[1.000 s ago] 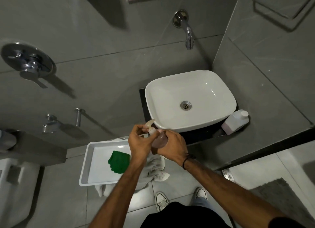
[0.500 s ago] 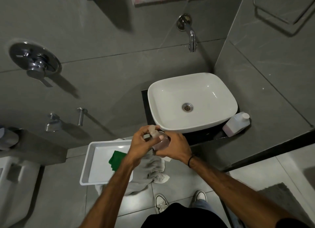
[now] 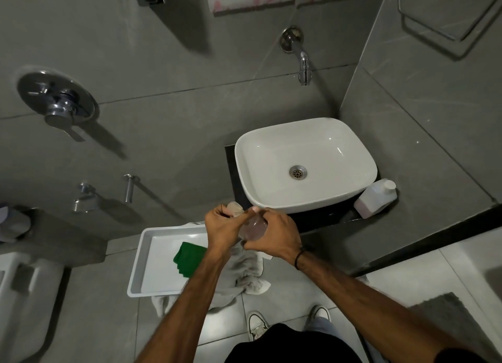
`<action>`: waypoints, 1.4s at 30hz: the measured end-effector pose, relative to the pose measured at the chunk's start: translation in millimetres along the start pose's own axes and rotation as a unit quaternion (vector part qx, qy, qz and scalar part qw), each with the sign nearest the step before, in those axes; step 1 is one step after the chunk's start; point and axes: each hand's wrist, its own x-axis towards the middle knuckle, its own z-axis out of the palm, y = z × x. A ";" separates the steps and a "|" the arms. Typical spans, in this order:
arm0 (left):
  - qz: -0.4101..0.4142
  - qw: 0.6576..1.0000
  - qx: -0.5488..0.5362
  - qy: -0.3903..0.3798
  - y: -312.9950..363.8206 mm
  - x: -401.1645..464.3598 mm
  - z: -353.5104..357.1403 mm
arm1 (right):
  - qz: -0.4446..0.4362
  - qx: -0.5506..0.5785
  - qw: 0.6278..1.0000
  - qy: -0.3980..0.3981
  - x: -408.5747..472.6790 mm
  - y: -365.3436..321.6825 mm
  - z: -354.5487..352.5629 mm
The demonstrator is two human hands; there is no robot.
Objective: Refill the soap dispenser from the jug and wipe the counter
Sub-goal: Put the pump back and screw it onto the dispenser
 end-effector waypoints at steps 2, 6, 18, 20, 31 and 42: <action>-0.001 1.000 0.006 0.002 -1.8 1.7 0.2 | 0.005 0.007 1.000 0.003 0.1 1.0 0.8; -0.010 0.992 -0.002 -0.124 1.6 3.6 -9.3 | 0.019 0.025 0.999 -0.016 -0.7 9.0 -3.0; 0.027 0.999 0.026 0.010 -10.1 -15.6 9.6 | 0.025 0.047 0.998 -0.029 -3.6 12.5 -0.2; 0.032 0.999 0.017 0.015 -11.7 -13.9 11.5 | 0.031 0.044 0.997 -0.050 -1.3 14.0 -1.2; 0.001 0.963 -0.019 -0.268 -6.8 1.1 -11.7 | 0.024 0.093 0.988 -0.125 6.0 32.5 -6.7; 0.066 0.990 0.116 -0.040 -11.6 -6.4 7.7 | 0.015 0.076 0.996 -0.038 3.8 29.9 -9.3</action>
